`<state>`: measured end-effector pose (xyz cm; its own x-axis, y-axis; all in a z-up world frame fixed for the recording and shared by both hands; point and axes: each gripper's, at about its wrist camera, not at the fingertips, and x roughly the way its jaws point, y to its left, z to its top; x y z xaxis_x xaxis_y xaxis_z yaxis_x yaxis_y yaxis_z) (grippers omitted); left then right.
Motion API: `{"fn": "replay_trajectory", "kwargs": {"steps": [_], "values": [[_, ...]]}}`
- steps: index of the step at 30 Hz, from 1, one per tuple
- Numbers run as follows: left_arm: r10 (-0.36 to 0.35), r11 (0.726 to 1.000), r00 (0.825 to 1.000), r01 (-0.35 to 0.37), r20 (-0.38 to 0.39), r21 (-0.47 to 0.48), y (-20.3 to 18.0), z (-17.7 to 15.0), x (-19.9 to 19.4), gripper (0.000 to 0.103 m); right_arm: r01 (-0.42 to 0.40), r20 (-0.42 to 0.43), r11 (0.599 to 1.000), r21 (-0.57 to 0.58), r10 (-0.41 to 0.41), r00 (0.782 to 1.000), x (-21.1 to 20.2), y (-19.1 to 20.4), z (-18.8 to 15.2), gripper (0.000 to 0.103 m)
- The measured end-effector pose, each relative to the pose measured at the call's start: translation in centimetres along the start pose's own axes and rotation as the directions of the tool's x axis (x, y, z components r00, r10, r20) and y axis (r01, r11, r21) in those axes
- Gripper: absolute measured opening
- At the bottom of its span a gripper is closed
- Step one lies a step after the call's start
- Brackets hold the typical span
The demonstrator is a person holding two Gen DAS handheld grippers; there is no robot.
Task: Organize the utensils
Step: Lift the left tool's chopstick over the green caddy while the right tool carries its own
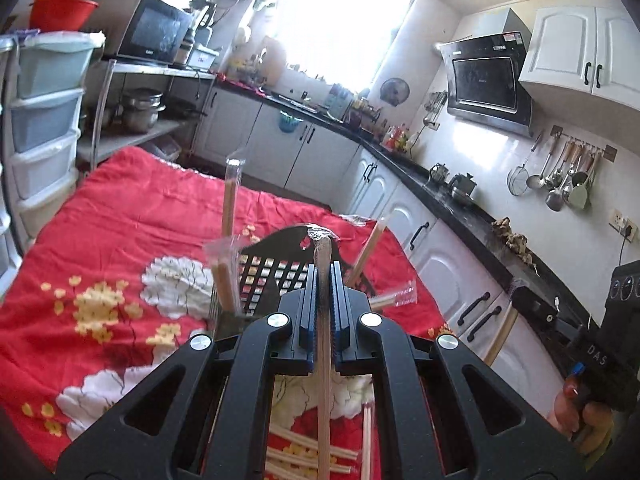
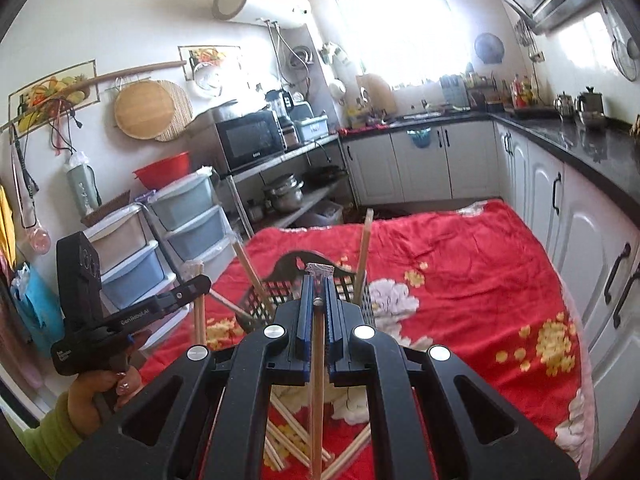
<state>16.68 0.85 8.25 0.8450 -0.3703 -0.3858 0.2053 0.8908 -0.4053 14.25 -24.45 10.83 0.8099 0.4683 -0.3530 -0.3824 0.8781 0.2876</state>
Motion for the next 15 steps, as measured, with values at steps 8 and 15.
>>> {"fn": "replay_trajectory", "kwargs": {"steps": [8, 15], "values": [[0.001, 1.000, 0.999, -0.002, 0.051, 0.026, -0.9, 1.7, -0.2, 0.003, -0.001, 0.057, 1.000, -0.024, 0.003, 0.998, -0.3, 0.6, 2.0, 0.005], [0.010, 0.999, 0.995, -0.014, 0.100, 0.038, -1.6, 3.3, -0.5, 0.003, 0.006, 0.092, 0.999, -0.044, -0.002, 0.996, -0.3, 1.1, 3.1, 0.006]]}}
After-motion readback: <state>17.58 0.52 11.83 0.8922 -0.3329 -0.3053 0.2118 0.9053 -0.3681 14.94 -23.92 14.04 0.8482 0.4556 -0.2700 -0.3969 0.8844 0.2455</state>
